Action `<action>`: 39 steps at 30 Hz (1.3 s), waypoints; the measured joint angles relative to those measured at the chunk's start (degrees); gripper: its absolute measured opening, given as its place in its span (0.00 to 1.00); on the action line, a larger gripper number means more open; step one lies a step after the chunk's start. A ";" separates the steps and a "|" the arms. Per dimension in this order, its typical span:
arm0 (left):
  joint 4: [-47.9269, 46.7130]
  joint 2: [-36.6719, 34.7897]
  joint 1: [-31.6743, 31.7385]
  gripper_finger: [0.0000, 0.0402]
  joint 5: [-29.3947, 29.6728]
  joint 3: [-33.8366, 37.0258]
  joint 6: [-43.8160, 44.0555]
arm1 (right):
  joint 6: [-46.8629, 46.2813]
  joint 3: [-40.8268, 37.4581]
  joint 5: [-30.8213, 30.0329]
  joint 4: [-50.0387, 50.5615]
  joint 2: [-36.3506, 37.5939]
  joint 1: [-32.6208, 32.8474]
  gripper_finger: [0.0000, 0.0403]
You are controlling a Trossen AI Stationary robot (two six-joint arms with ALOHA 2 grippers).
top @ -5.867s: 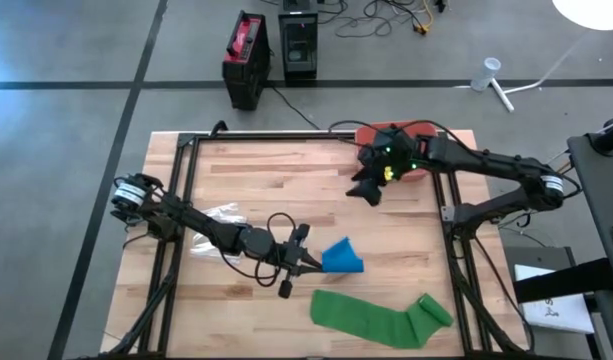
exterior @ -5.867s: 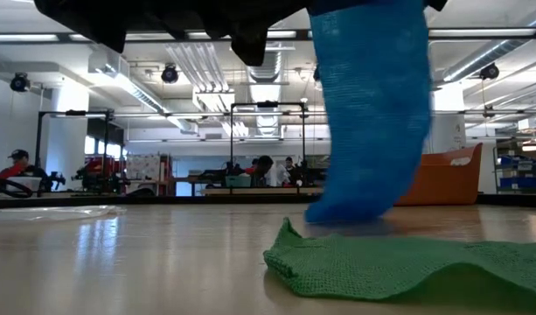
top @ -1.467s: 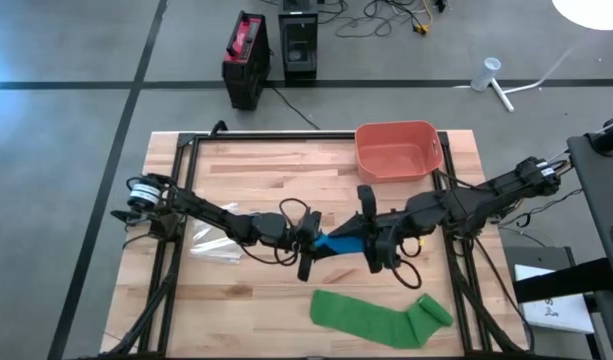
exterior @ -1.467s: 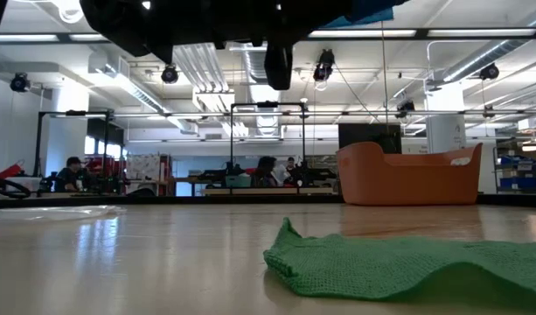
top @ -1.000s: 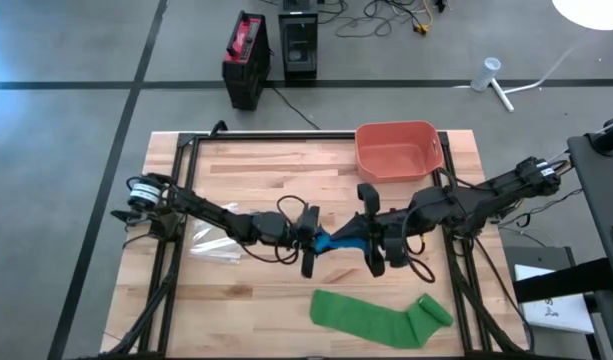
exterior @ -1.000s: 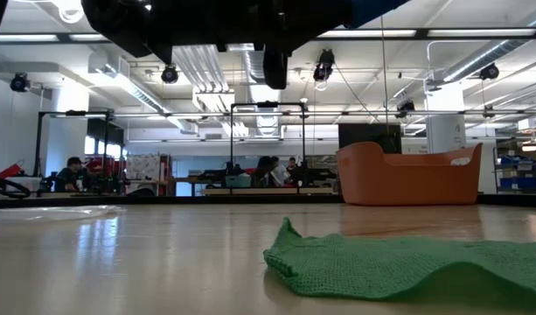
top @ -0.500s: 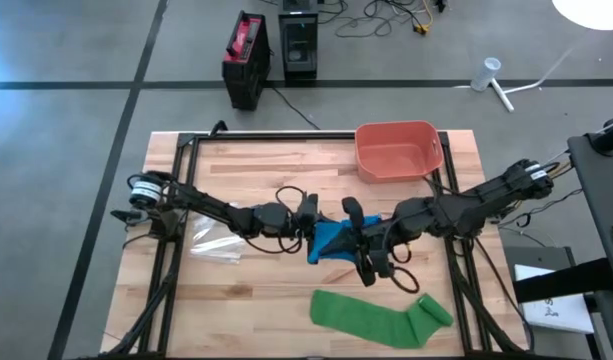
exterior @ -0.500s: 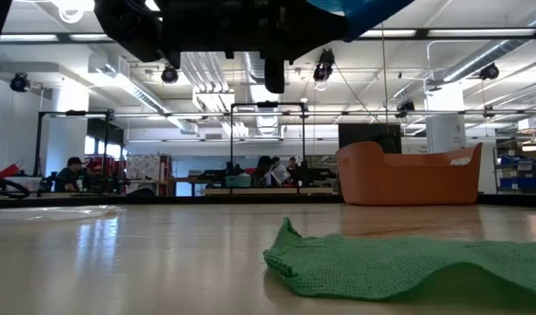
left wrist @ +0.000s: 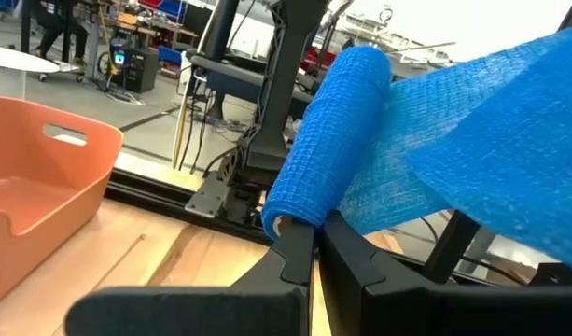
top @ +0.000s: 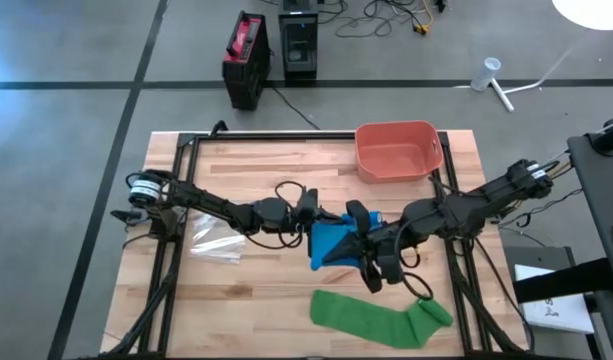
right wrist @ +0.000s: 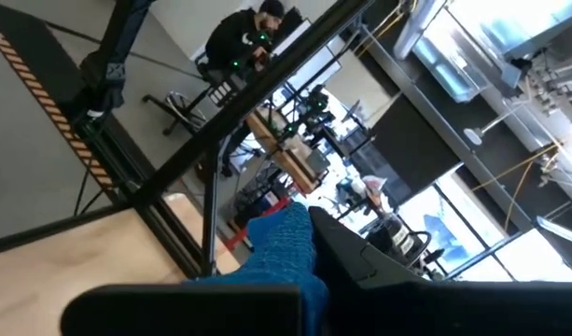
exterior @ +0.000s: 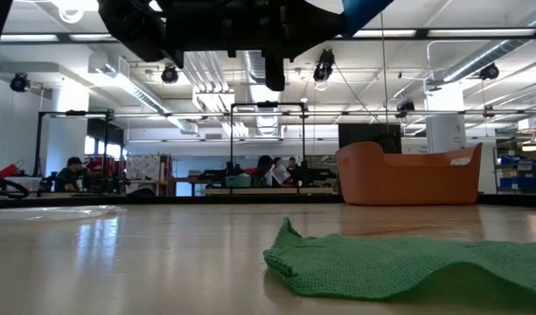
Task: Roll bandage
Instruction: Roll the blue bandage
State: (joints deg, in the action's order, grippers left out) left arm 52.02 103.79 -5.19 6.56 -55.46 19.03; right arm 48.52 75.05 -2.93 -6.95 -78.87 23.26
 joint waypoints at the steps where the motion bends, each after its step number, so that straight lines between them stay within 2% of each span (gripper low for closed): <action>1: -0.06 0.02 0.00 0.00 -0.11 0.00 0.00 | 0.12 0.19 -0.34 0.06 0.00 -0.02 0.00; 9: -0.71 0.07 -1.57 0.00 -1.04 0.00 -1.94 | 1.59 1.31 -5.70 -0.22 0.17 -1.36 0.00; 19: -0.67 0.07 -1.62 0.00 0.38 -0.51 -1.44 | -2.65 1.71 -6.09 -3.46 -0.04 -4.79 0.00; 29: -0.93 -1.11 -1.65 0.00 -2.87 -1.84 -0.66 | -6.08 1.66 -6.15 5.37 0.03 -5.41 0.00; 34: -2.36 -1.16 -2.07 0.00 -2.97 -1.84 -0.51 | -4.87 1.64 -10.13 6.41 0.11 -6.15 0.00; 39: -4.84 -1.18 -2.82 0.00 -2.98 -1.84 -0.84 | -5.96 1.62 -10.61 7.68 0.11 -8.87 0.00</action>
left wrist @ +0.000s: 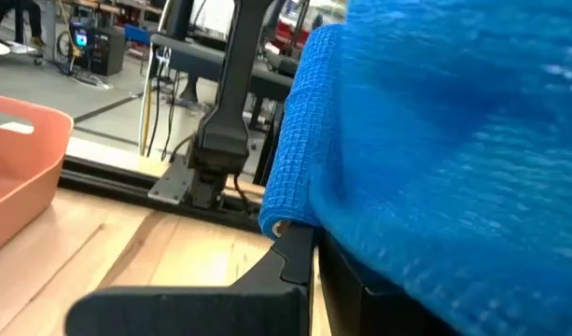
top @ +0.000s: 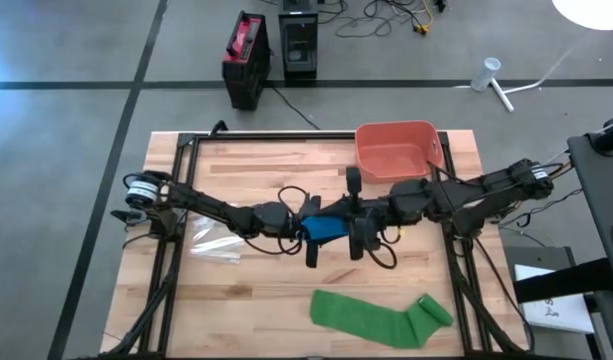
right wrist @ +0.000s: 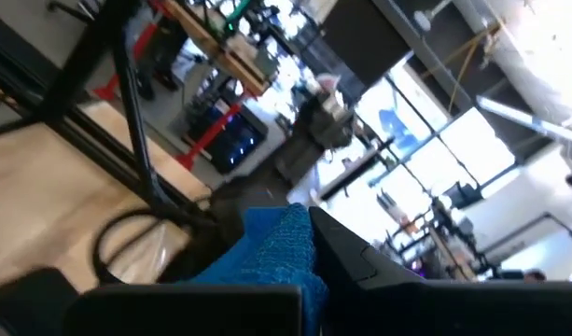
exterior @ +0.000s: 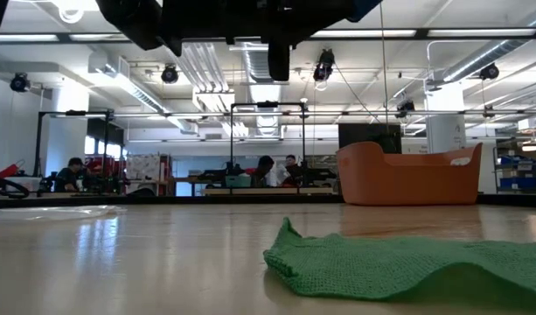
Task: Roll bandage
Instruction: Roll the blue bandage
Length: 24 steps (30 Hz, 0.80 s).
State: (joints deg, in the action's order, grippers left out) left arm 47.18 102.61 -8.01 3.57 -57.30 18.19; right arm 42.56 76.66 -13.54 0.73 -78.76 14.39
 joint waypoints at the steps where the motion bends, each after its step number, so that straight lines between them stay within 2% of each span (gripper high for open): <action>1: -0.23 0.00 -0.21 0.00 0.00 0.00 -0.49 | -0.72 0.00 -0.02 0.52 0.00 -0.63 0.00; 11: -3.25 0.00 -1.75 0.00 0.00 0.00 -1.37 | -6.78 -0.04 -0.46 5.98 0.02 -6.02 0.00; 15: -3.23 -0.21 -2.56 0.00 -0.56 0.00 -2.14 | -7.18 -0.04 -5.09 9.15 0.00 -7.18 0.00; 21: -3.13 -0.55 -3.28 0.00 -3.97 0.00 -2.90 | -7.64 -0.04 -15.71 13.83 0.53 -7.27 0.00; 24: -3.56 -0.56 -3.35 0.00 -4.08 0.00 -2.71 | -7.71 -0.09 -18.50 13.87 1.58 -6.69 0.00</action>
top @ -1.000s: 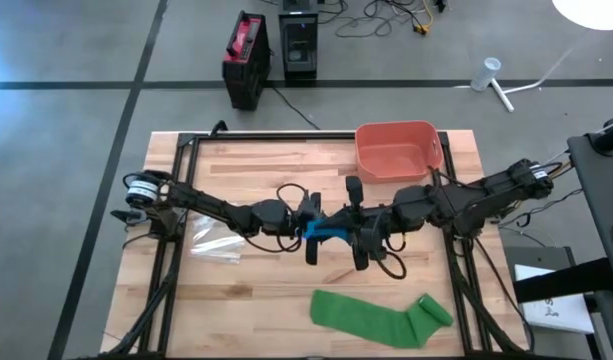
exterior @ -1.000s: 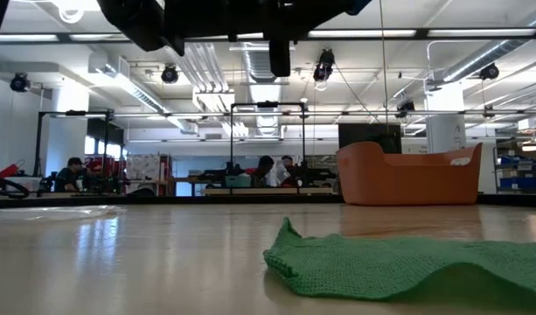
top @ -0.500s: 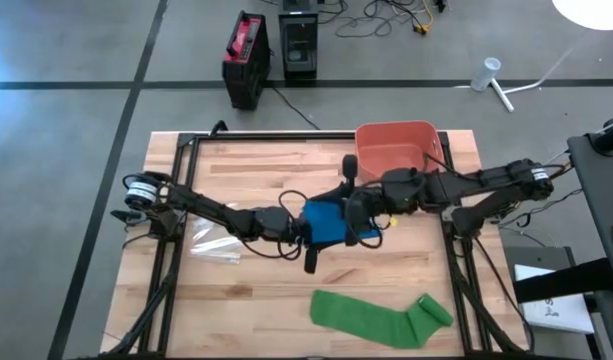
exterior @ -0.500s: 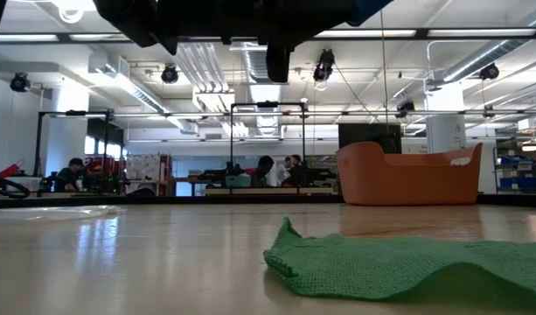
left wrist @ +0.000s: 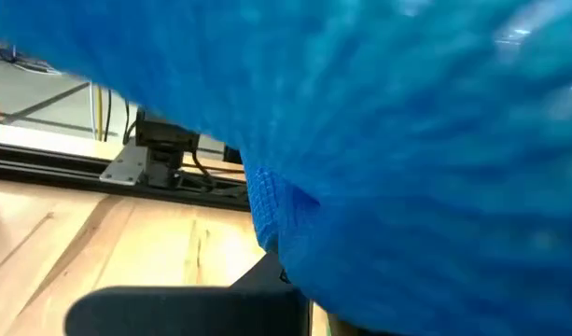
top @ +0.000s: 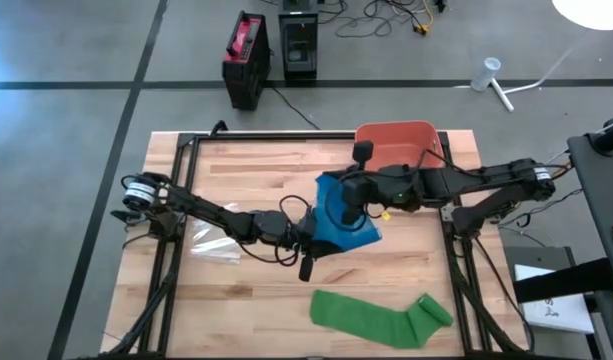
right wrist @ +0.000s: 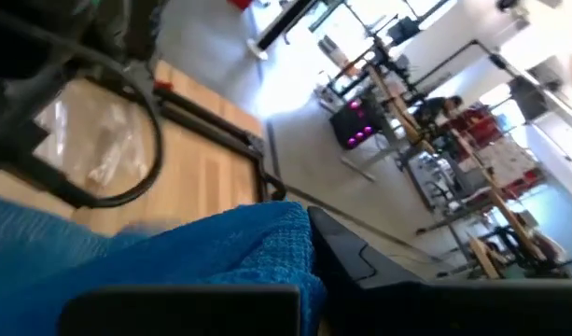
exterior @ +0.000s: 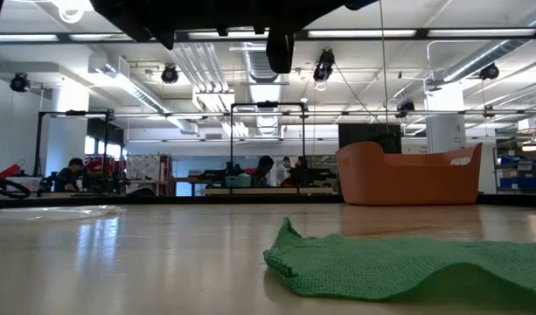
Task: Roll bandage
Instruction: Roll the blue bandage
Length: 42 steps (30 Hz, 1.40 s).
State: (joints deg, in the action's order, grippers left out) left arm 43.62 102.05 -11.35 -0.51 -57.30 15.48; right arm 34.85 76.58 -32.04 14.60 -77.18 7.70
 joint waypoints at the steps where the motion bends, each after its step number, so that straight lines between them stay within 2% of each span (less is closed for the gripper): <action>1: -0.31 -0.03 0.00 0.00 -0.02 0.00 0.02 | 0.02 0.00 -0.17 -0.20 0.38 0.30 0.00; 7: -1.12 -0.05 -0.02 0.00 -0.22 0.00 0.61 | 0.30 0.00 -5.64 -3.16 2.03 1.73 0.00; 15: -1.16 -0.07 -0.02 0.00 -0.30 0.00 1.10 | -0.91 0.00 -6.50 -3.23 2.86 1.93 0.00; 26: -1.67 0.04 2.49 0.00 -0.42 0.00 0.20 | -2.68 -0.18 7.54 -5.40 0.34 3.24 0.00; 32: -1.63 0.06 2.76 0.00 -0.64 0.00 -2.08 | -5.27 -0.24 8.63 -4.60 0.27 2.76 0.00; 38: -3.18 0.06 4.62 0.00 -0.69 0.00 1.02 | -7.12 -0.31 15.45 -6.58 0.27 2.87 0.00; 42: -3.10 0.10 5.53 0.00 -0.68 -0.11 1.71 | -7.72 -0.33 17.01 -7.00 0.27 2.81 0.00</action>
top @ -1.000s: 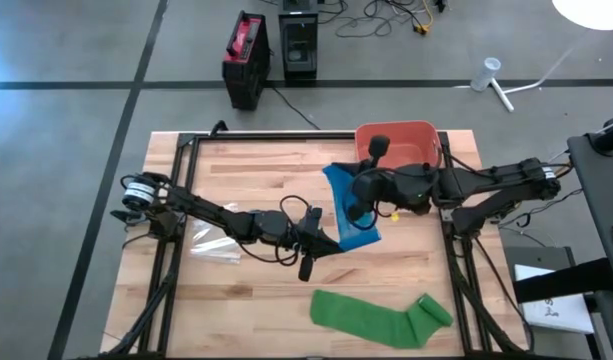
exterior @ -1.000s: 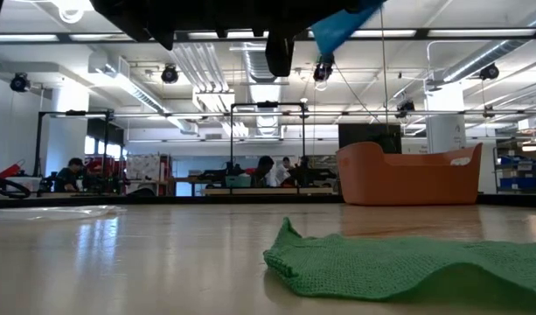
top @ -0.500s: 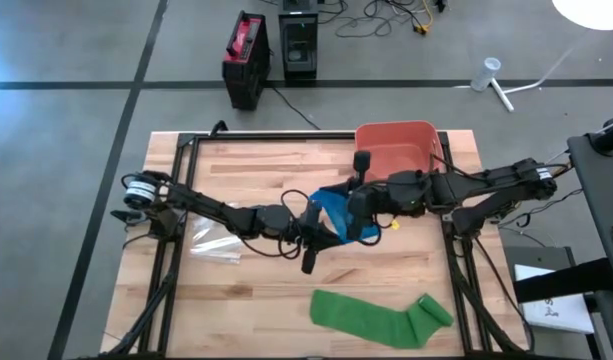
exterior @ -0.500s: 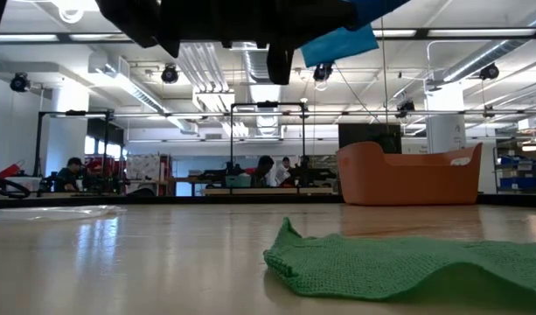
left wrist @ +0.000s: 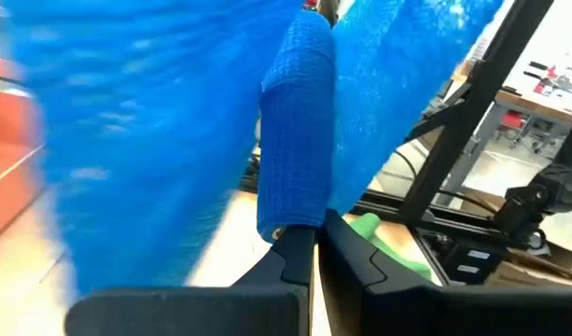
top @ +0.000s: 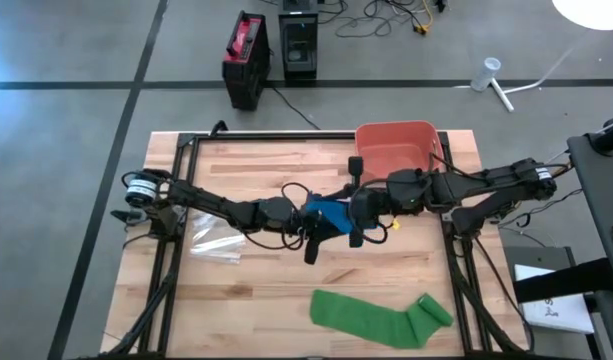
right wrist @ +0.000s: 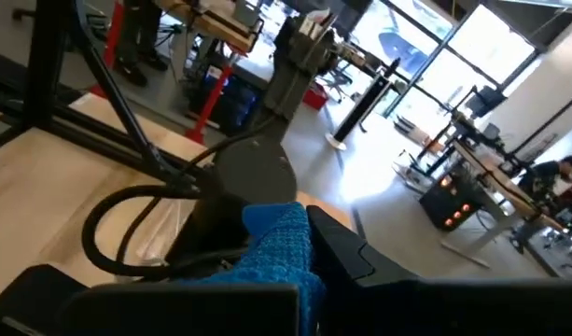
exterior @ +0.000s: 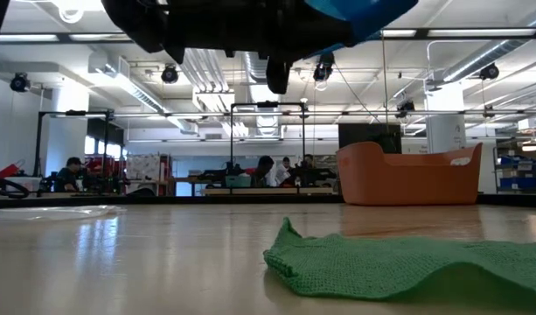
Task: Roll bandage
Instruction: Roll the blue bandage
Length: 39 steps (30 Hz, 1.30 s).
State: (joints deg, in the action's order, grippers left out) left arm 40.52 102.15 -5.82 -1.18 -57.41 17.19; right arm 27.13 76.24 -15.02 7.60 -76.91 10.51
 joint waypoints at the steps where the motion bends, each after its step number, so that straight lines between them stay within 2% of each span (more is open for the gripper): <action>1: -0.03 0.00 -0.03 0.00 -0.23 -0.15 -0.19 | -0.58 -0.09 0.03 0.08 -0.05 -0.33 0.00; 4: 0.04 0.00 -0.59 0.00 -2.77 -1.01 -1.62 | -4.22 -0.64 0.03 0.21 -0.88 -2.06 0.00; 9: -0.07 0.02 -2.46 0.00 -2.94 -1.56 -3.98 | -12.59 -1.35 0.10 2.71 -1.94 -5.05 0.00; 14: -0.06 0.02 -2.72 0.00 -2.43 -1.85 -4.72 | -17.36 -1.53 4.64 6.74 -1.96 -6.09 0.03; 17: -0.01 0.02 -2.23 0.00 -2.37 -1.87 -4.72 | -21.75 -1.41 7.75 8.33 -1.79 -6.06 0.10; 23: 0.08 0.02 -2.23 0.00 -2.37 -1.91 -4.74 | -27.49 0.89 14.31 14.42 -0.62 -5.90 0.34; 28: 0.92 0.02 -2.23 0.00 -2.37 -1.92 -6.36 | -28.98 1.36 15.18 19.11 0.29 -5.41 0.51; 34: 3.46 0.00 -1.81 0.00 -2.39 -1.94 -6.84 | -30.97 1.34 14.99 15.89 -0.30 -5.41 0.60; 39: 3.28 0.00 -1.79 0.00 -2.36 -1.94 -7.90 | -26.57 1.23 15.01 10.61 -1.31 -5.53 0.63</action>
State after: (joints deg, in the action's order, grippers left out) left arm 43.80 102.15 -7.62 -3.54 -59.35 9.28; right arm 0.56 77.47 -0.01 18.20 -78.22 4.98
